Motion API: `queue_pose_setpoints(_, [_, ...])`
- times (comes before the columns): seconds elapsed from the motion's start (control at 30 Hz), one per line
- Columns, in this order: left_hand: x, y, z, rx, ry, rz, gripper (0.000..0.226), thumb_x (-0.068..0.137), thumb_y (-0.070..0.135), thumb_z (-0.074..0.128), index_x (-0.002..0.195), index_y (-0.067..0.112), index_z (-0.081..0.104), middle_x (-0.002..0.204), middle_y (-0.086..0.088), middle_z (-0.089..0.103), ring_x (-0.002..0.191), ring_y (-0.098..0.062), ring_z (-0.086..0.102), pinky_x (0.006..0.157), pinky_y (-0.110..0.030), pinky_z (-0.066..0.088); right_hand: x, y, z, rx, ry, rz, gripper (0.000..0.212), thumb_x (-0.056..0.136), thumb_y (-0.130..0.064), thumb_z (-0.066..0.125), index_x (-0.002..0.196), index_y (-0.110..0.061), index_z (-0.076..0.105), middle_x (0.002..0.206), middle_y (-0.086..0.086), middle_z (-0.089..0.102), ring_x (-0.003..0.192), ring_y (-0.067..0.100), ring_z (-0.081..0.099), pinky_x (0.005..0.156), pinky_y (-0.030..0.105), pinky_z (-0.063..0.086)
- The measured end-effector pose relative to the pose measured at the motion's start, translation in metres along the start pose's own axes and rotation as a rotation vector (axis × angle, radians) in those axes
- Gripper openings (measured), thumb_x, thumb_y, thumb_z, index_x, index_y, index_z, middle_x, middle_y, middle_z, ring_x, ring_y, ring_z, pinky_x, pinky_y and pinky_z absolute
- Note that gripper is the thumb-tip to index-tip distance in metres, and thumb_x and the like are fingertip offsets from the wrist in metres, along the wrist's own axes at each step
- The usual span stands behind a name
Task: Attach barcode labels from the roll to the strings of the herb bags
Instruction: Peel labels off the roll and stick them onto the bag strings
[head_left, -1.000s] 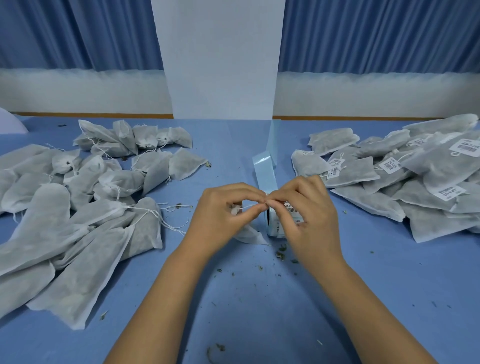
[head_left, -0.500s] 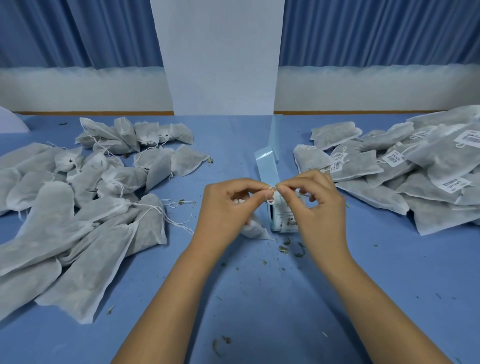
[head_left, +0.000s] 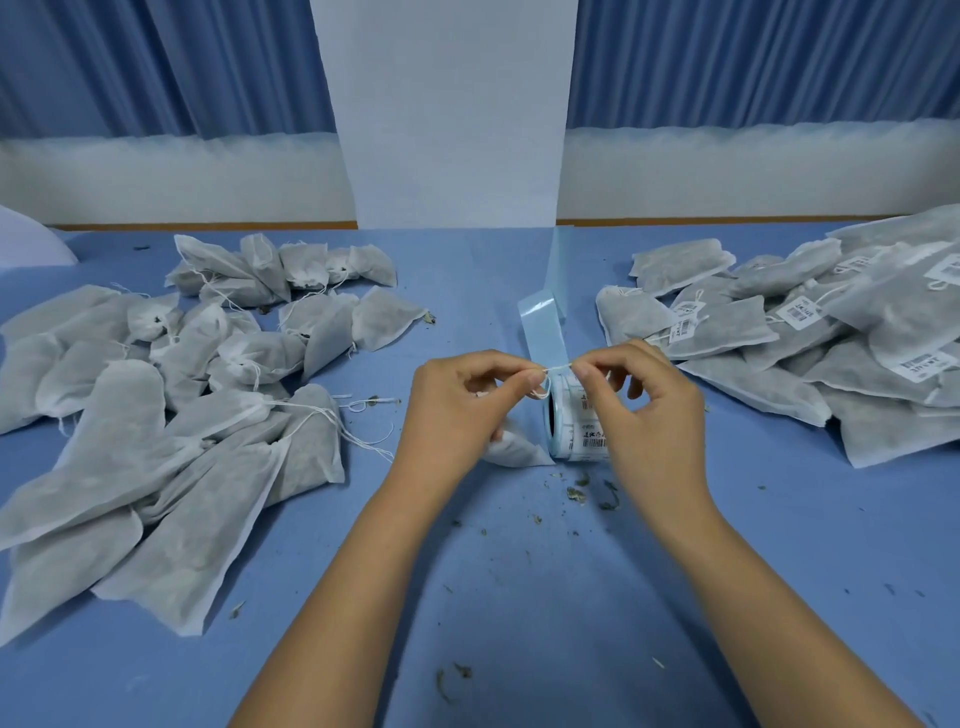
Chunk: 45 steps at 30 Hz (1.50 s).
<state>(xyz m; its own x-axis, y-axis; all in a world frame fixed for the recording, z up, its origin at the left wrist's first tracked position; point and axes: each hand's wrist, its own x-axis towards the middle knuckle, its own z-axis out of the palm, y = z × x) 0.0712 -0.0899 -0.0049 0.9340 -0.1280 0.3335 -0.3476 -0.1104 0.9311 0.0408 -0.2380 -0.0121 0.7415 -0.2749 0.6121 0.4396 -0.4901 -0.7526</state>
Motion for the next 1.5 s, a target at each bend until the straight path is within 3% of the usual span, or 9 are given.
queue_pose_setpoints(0.33, [-0.001, -0.001, -0.009, 0.029, -0.134, 0.024, 0.011, 0.087, 0.019, 0.071, 0.077, 0.016, 0.077, 0.072, 0.005, 0.071, 0.041, -0.005, 0.033, 0.041, -0.014, 0.030, 0.012, 0.007, -0.015, 0.039, 0.252, 0.012, 0.014, 0.088, -0.002, 0.060, 0.079, -0.012, 0.061, 0.075, -0.004, 0.052, 0.067, 0.003, 0.042, 0.067, 0.013, 0.034])
queue_pose_setpoints(0.47, [-0.004, 0.001, -0.007, -0.132, -0.218, 0.070, 0.014, 0.085, 0.020, 0.068, 0.076, 0.023, 0.078, 0.077, 0.005, 0.074, 0.041, -0.008, 0.031, 0.042, -0.017, 0.030, 0.011, 0.013, -0.011, -0.101, 0.156, -0.005, 0.015, 0.087, -0.005, 0.063, 0.076, -0.015, 0.061, 0.073, -0.007, 0.054, 0.070, 0.011, 0.046, 0.070, 0.022, 0.037])
queue_pose_setpoints(0.57, [-0.003, 0.001, -0.006, -0.234, -0.138, 0.131, 0.018, 0.087, 0.019, 0.063, 0.083, 0.026, 0.079, 0.089, 0.003, 0.077, 0.035, -0.008, 0.032, 0.053, -0.022, 0.039, 0.005, 0.015, -0.003, -0.340, -0.039, -0.228, 0.012, 0.084, -0.007, 0.065, 0.074, -0.012, 0.062, 0.072, -0.004, 0.056, 0.072, 0.021, 0.049, 0.073, 0.036, 0.037])
queue_pose_setpoints(0.73, [0.001, -0.011, -0.009, 0.204, 0.066, 0.231, 0.011, 0.089, 0.015, 0.070, 0.091, 0.021, 0.080, 0.090, 0.012, 0.076, 0.042, -0.009, 0.041, 0.050, -0.017, 0.038, 0.002, 0.009, 0.003, -0.361, -0.128, -0.525, 0.012, 0.084, -0.008, 0.064, 0.072, -0.010, 0.065, 0.070, 0.000, 0.057, 0.067, 0.023, 0.048, 0.068, 0.031, 0.032])
queue_pose_setpoints(0.97, [-0.001, -0.012, -0.004, 0.405, -0.136, 0.333, 0.008, 0.082, 0.029, 0.074, 0.075, 0.025, 0.074, 0.071, 0.017, 0.063, 0.054, -0.013, 0.041, 0.057, -0.027, 0.034, 0.004, 0.010, -0.005, -0.344, 0.046, -0.565, 0.019, 0.090, -0.015, 0.057, 0.076, -0.009, 0.069, 0.073, 0.001, 0.061, 0.072, 0.020, 0.050, 0.071, 0.030, 0.033])
queue_pose_setpoints(1.1, [0.000, -0.008, -0.004, 0.231, -0.182, 0.299, 0.007, 0.083, 0.020, 0.073, 0.076, 0.019, 0.072, 0.085, 0.010, 0.066, 0.066, -0.010, 0.051, 0.064, -0.028, 0.041, 0.004, 0.011, -0.003, -0.370, 0.091, -0.525, 0.017, 0.089, -0.012, 0.058, 0.077, -0.009, 0.069, 0.075, 0.001, 0.063, 0.076, 0.020, 0.050, 0.072, 0.031, 0.034])
queue_pose_setpoints(1.23, [0.000, -0.007, -0.002, 0.254, -0.180, 0.305, 0.005, 0.083, 0.015, 0.075, 0.079, 0.017, 0.075, 0.107, 0.009, 0.050, 0.070, -0.006, 0.041, 0.071, -0.016, 0.037, 0.003, 0.013, -0.001, -0.343, 0.094, -0.492, 0.014, 0.089, -0.012, 0.060, 0.078, -0.009, 0.069, 0.076, 0.001, 0.062, 0.076, 0.020, 0.051, 0.071, 0.034, 0.036])
queue_pose_setpoints(1.4, [-0.001, -0.007, 0.001, 0.168, -0.066, 0.291, 0.008, 0.084, 0.009, 0.074, 0.077, 0.013, 0.075, 0.076, 0.009, 0.067, 0.060, -0.008, 0.051, 0.062, -0.014, 0.037, 0.001, 0.011, 0.000, -0.247, 0.034, -0.341, 0.010, 0.086, -0.011, 0.063, 0.077, -0.009, 0.066, 0.077, -0.004, 0.059, 0.075, 0.017, 0.049, 0.074, 0.035, 0.038])
queue_pose_setpoints(1.5, [-0.002, -0.007, 0.006, 0.124, 0.019, 0.281, 0.007, 0.084, 0.008, 0.074, 0.078, 0.012, 0.076, 0.076, 0.008, 0.073, 0.071, -0.013, 0.066, 0.068, -0.022, 0.049, -0.001, 0.007, 0.002, -0.114, -0.040, -0.223, 0.010, 0.086, -0.010, 0.063, 0.076, -0.010, 0.064, 0.075, -0.008, 0.055, 0.073, 0.018, 0.049, 0.075, 0.039, 0.042])
